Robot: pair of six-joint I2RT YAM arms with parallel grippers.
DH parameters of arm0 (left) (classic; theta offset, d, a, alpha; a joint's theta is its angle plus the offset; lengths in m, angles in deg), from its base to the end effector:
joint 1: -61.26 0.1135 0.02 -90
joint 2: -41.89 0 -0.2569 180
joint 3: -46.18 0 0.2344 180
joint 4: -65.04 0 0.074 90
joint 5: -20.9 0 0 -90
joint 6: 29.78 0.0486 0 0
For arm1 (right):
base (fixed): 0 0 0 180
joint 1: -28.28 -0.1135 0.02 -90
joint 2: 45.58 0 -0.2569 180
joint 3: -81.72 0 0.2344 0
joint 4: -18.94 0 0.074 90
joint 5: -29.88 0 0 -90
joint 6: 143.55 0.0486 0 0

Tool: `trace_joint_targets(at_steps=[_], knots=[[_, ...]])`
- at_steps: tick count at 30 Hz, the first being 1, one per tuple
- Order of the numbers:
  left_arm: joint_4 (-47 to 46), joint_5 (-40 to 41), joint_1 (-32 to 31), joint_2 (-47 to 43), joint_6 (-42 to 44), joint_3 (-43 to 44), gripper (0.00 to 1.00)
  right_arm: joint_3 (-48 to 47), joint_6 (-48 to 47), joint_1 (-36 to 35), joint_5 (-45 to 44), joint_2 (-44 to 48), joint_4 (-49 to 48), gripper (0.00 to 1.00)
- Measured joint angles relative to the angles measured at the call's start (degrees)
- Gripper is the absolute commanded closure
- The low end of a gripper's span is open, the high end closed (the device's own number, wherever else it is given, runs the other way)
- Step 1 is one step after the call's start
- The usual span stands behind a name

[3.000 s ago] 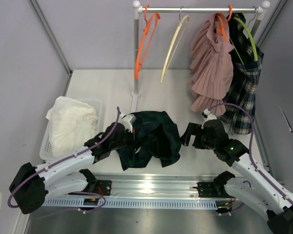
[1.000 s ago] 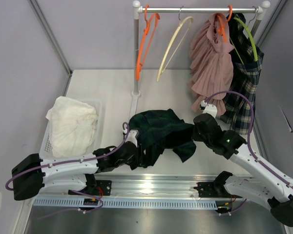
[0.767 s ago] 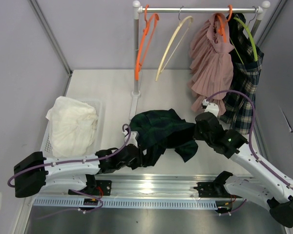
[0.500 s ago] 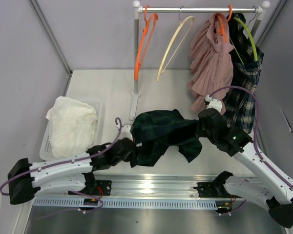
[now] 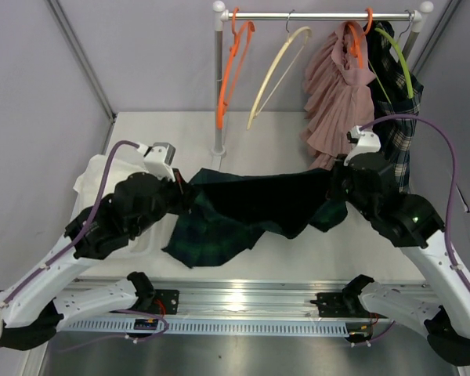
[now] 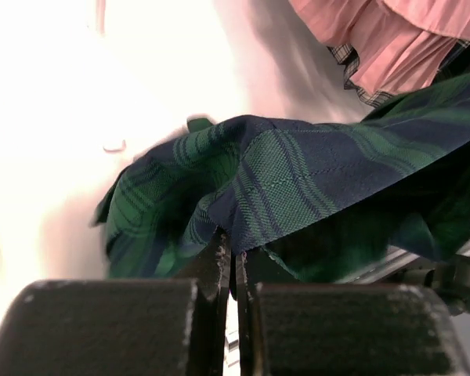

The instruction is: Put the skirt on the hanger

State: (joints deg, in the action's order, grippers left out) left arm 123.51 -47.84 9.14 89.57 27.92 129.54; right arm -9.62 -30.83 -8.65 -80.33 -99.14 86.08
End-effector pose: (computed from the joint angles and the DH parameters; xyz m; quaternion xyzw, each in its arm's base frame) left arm 0.1044 -0.1055 0.3940 0.0403 0.8239 -0.2517 0.5061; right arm 0.1355 0.0809 0.4051 -0.0172 0.8543 0.1158 0.5065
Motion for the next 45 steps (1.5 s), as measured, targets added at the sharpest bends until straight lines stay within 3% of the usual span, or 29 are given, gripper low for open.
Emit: trace_joint_targets(at_steps=[4,8,16,21,25,28,29,32,34,40,45], knots=[[3.91,-2.05,2.89,3.26,4.31,5.97,1.00,-4.28,-1.36,0.04,0.68,-0.76,0.79,1.00],[3.52,-7.21,9.44,5.03,7.56,5.60,1.00,-3.26,-1.90,0.46,2.29,-1.01,0.72,1.00],[-4.74,-20.85,19.15,9.42,10.47,-8.74,1.00,12.33,-1.77,5.07,6.34,-1.84,-3.28,1.00],[-10.78,-26.25,20.20,16.11,11.06,-17.90,1.00,22.77,-1.29,7.19,7.80,-5.22,-6.95,1.00],[-14.27,-29.59,20.33,19.91,11.43,-22.32,0.93,26.97,-0.31,7.96,8.98,-9.35,-8.76,0.96],[-15.91,-31.12,20.39,20.76,11.47,-23.10,0.87,26.99,0.37,8.09,9.70,-11.61,-10.49,0.82],[-16.59,-31.63,20.39,20.79,11.54,-23.10,0.86,26.99,0.61,8.09,9.81,-12.11,-10.93,0.67],[-18.23,-32.65,20.41,20.85,11.78,-23.10,0.86,26.99,1.44,8.13,10.23,-13.49,-11.82,0.40],[-18.69,-33.09,20.44,21.07,11.80,-23.10,0.85,26.93,1.97,8.13,10.43,-13.55,-11.93,0.30],[-19.10,-33.79,20.44,21.79,11.30,-23.10,0.83,22.86,2.25,8.13,10.62,-12.13,-9.70,0.23],[-19.19,-34.16,20.44,21.88,10.88,-23.10,0.82,13.62,2.27,7.89,11.23,-9.07,-7.17,0.21]])
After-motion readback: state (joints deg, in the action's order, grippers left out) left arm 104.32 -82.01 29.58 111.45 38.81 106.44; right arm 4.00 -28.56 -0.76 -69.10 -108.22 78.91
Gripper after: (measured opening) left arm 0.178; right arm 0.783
